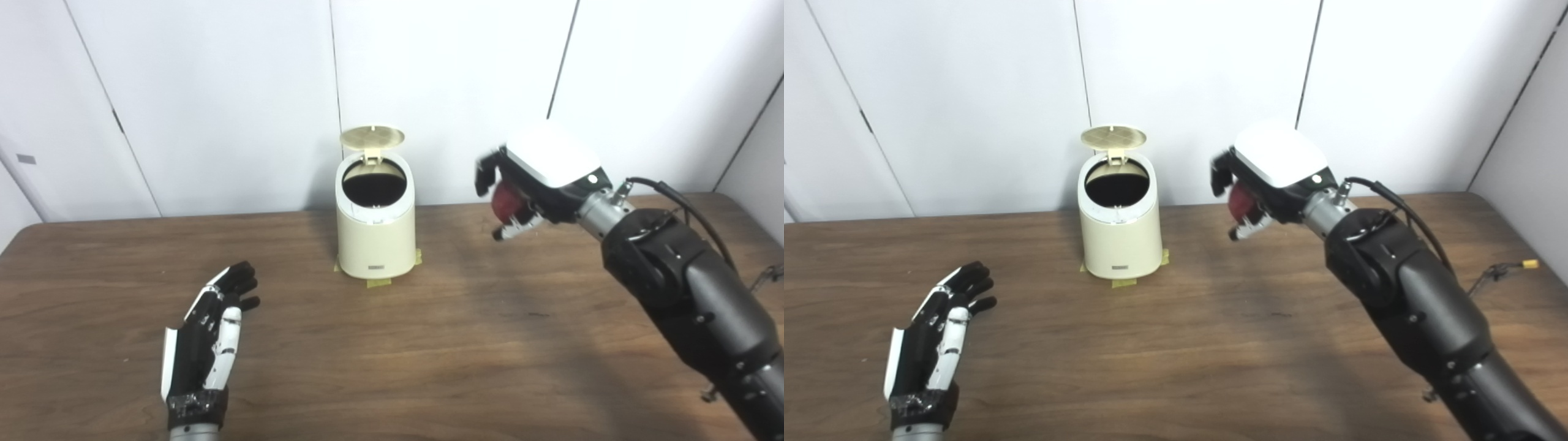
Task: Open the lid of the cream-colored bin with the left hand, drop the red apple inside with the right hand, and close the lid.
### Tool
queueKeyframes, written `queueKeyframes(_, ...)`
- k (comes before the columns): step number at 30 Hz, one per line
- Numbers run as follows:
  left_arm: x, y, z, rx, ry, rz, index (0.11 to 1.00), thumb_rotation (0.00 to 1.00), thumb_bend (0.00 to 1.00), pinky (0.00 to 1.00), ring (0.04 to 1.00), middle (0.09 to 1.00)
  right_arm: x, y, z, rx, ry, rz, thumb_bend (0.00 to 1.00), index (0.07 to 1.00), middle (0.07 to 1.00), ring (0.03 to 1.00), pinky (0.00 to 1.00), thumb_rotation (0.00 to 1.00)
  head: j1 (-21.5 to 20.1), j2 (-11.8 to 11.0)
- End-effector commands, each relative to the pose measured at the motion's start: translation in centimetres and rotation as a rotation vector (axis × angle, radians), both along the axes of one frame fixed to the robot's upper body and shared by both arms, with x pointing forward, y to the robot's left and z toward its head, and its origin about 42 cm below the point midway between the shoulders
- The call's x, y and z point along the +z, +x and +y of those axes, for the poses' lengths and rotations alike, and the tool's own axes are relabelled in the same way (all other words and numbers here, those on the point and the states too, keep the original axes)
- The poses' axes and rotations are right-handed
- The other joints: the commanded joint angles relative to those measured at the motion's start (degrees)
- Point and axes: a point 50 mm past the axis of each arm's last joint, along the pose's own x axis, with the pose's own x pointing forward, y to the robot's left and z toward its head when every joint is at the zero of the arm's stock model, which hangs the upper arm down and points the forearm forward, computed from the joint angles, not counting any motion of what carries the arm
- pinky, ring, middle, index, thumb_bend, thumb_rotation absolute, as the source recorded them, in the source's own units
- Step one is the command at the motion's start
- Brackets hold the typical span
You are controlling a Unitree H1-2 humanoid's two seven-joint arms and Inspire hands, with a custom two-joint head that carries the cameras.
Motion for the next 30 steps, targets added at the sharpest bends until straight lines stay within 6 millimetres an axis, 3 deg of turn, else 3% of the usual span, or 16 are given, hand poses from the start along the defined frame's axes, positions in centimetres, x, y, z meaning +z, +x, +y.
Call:
queueKeyframes(1,-0.6,-1.4,0.1,0.005,0.026,0.013,0.794,0.59,0.13,0.73,0.806,0.816,3.7,0.0,1.3,0.063,0.032,-0.146,0.52,0.474,0.525,0.435,0.35,0.0,-0.1,-0.1)
queueKeyframes(11,-1.0,-1.0,-0.5,-0.002,0.051,-0.006,0.774,0.64,0.16,0.73,0.799,0.802,4.2,0.5,5.8,0.218,0.093,-0.165,0.51,0.46,0.558,0.432,0.35,0.0,0.5,-0.5)
queueKeyframes(20,-1.6,-0.7,-1.6,-0.024,0.046,-0.019,0.756,0.61,0.17,0.71,0.792,0.794,3.0,3.5,9.2,0.325,0.098,-0.253,0.51,0.451,0.555,0.434,0.36,0.0,1.7,-0.8)
queueKeyframes(30,-1.2,-1.2,-2.7,-0.036,0.017,-0.006,0.768,0.6,0.17,0.73,0.806,0.806,1.4,7.8,9.7,0.359,0.074,-0.297,0.5,0.438,0.532,0.471,0.36,0.0,3.3,-0.5)
